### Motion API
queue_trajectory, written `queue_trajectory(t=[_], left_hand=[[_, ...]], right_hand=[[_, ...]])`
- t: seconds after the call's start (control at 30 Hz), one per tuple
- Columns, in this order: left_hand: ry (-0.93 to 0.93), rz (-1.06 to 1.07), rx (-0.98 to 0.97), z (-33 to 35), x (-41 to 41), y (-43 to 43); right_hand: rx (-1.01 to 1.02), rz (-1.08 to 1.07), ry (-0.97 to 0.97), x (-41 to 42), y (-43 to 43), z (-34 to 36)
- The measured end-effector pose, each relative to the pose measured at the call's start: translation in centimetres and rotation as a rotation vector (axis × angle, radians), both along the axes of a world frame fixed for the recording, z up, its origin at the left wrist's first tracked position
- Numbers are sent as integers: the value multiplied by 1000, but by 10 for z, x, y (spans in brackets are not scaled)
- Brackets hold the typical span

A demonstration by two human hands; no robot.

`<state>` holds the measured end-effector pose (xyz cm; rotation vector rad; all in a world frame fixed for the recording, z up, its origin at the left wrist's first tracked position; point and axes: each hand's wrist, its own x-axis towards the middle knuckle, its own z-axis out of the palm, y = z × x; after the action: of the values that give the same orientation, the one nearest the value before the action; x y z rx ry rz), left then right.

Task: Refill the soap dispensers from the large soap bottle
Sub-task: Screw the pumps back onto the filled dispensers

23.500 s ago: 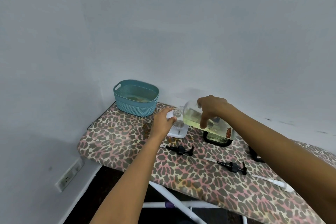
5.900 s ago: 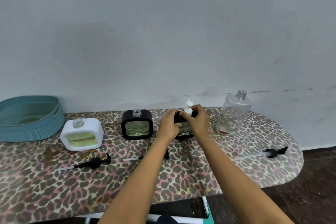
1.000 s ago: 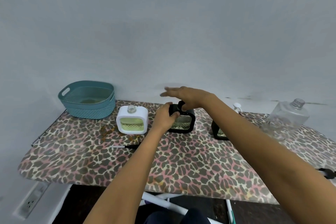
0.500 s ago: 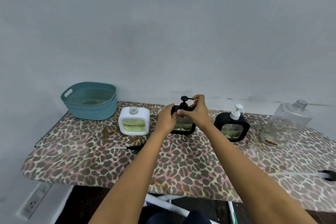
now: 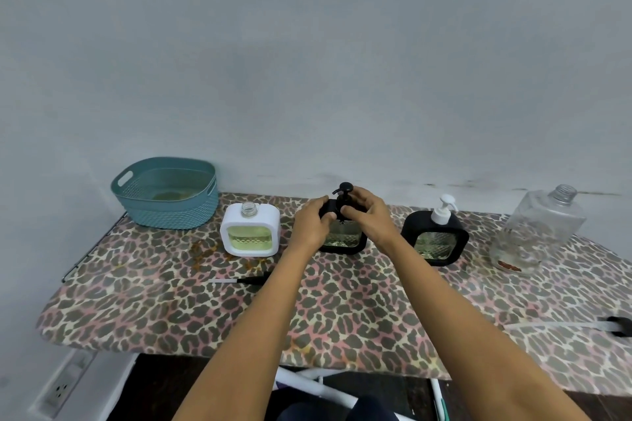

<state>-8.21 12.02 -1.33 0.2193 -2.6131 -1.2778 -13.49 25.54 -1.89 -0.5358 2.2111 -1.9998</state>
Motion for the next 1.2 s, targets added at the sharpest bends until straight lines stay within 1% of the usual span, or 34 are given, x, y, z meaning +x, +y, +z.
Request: queue_trajectory(t=[0.1, 0.13, 0.27, 0.37, 0.5, 0.63, 0.7, 0.77, 0.8, 0.87, 0.93, 1.0, 1.07, 1.2], left_hand=[[0, -5, 2, 1, 1, 0], [-1, -3, 5, 2, 2, -1], [-15, -17, 28, 4, 2, -3], [-10, -6, 43, 3, 2, -2], [-15, 25, 28, 2, 1, -1], [-13, 39, 20, 1, -1, 2], [-3, 35, 25, 1, 0, 1], [3, 9, 36, 0, 1, -2], [1, -8, 35, 1, 2, -4], [-14, -29, 23, 2, 2, -7], [-32, -37, 20, 4, 1, -9], [-38, -51, 23, 4, 0, -10], [-37, -58, 24, 3, -1, -11], [-41, -47, 18, 2, -2, -10]], right_hand=[[51, -151, 20, 4, -6, -3], [59, -156, 28, 4, -8, -3], [21, 64, -41, 1, -1, 5], [104, 97, 9, -2, 4, 9], [113, -55, 100, 5, -5, 7], [105, -297, 146, 17, -22, 2], [133, -431, 141, 23, -32, 1], [169, -479, 136, 25, -35, 5], [211, -445, 137, 23, -33, 7], [288, -240, 104, 15, -25, 12], [298, 13, 26, 6, -13, 17], [278, 160, -34, -2, -1, 21], [284, 184, -8, -6, 5, 24], [312, 32, 132, 1, 0, 19]])
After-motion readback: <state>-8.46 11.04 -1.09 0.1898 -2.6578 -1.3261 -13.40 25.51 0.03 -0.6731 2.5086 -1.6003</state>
